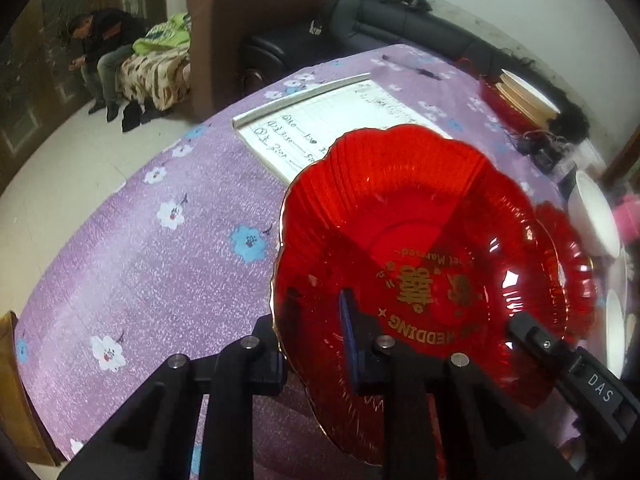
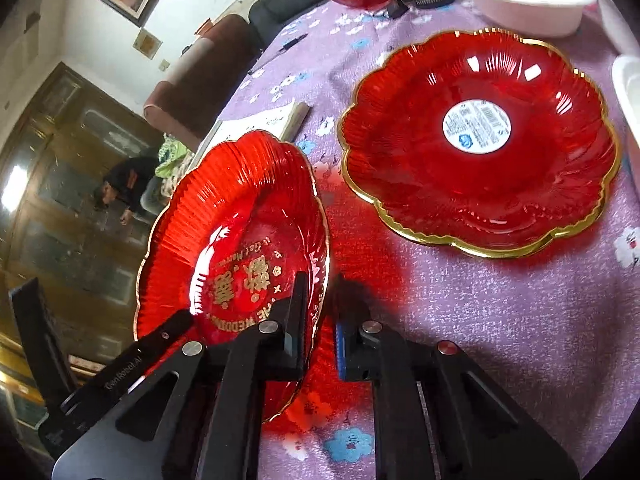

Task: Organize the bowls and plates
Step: 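Lift the large red plate with the right tool and carry it aside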

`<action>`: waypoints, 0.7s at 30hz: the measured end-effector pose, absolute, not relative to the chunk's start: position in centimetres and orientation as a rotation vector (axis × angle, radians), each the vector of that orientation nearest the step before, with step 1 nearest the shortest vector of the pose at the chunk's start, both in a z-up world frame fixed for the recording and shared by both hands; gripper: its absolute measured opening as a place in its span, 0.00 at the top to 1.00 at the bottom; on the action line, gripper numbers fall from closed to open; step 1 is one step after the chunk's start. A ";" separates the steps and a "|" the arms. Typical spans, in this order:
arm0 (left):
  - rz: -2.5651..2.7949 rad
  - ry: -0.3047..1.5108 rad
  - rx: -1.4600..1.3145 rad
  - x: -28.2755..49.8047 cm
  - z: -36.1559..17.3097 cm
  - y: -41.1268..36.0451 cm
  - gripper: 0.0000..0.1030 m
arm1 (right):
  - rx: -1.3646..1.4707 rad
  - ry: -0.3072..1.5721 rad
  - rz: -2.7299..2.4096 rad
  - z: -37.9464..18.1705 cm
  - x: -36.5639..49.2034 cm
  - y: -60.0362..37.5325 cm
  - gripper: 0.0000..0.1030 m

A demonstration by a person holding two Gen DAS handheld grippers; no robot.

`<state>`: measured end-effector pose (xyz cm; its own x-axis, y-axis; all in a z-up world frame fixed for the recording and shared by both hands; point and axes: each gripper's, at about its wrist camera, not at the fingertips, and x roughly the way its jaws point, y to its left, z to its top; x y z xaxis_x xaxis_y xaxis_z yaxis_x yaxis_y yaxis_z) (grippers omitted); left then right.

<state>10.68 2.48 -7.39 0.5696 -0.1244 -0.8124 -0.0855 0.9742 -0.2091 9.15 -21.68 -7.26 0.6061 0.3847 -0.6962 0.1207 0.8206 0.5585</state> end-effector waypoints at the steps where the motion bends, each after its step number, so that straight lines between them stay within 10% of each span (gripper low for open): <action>1: -0.028 0.965 -0.234 10.6 -7.4 2.5 0.80 | 0.597 0.918 0.162 -7.1 9.1 -21.6 0.90; 21: 0.078 1.052 -0.151 2.5 -6.3 11.4 0.80 | 0.426 0.993 0.361 -7.0 4.4 -12.0 0.89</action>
